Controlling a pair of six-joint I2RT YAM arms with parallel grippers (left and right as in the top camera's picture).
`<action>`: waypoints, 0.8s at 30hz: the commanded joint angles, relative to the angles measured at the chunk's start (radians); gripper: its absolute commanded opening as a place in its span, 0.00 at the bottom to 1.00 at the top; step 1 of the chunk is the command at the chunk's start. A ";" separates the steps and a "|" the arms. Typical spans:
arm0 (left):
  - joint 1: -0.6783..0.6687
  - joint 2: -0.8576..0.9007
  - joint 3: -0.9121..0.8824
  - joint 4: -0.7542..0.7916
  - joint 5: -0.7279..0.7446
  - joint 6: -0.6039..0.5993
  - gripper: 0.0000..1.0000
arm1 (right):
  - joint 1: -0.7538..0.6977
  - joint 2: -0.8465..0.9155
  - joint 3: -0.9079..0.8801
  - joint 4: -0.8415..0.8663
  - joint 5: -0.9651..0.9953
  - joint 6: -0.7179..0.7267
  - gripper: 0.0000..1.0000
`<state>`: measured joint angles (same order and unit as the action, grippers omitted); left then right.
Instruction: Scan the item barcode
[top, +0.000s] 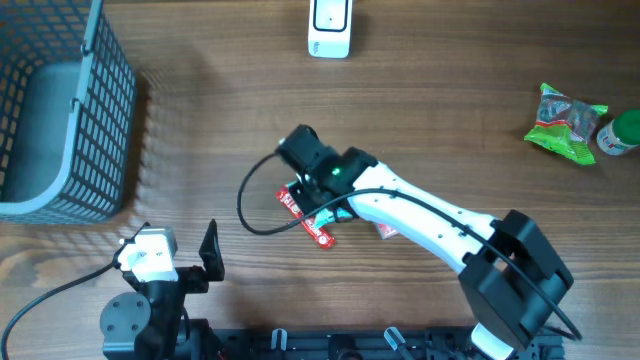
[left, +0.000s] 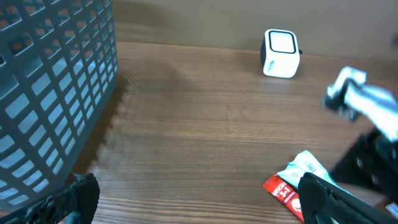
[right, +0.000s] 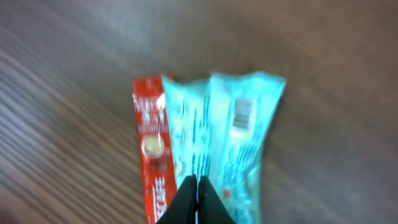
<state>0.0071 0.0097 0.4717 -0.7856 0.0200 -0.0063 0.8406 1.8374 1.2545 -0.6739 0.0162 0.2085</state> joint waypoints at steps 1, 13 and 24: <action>-0.005 -0.005 -0.010 0.002 -0.010 -0.010 1.00 | -0.002 0.048 -0.083 0.013 -0.056 0.031 0.04; -0.005 -0.005 -0.010 0.002 -0.010 -0.010 1.00 | -0.002 0.018 -0.051 0.007 -0.205 -0.021 0.04; -0.005 -0.005 -0.010 0.002 -0.010 -0.010 1.00 | -0.002 -0.113 -0.012 -0.046 -0.141 0.035 0.04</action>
<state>0.0074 0.0097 0.4717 -0.7856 0.0200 -0.0063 0.8394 1.7145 1.2545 -0.7025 -0.1226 0.2161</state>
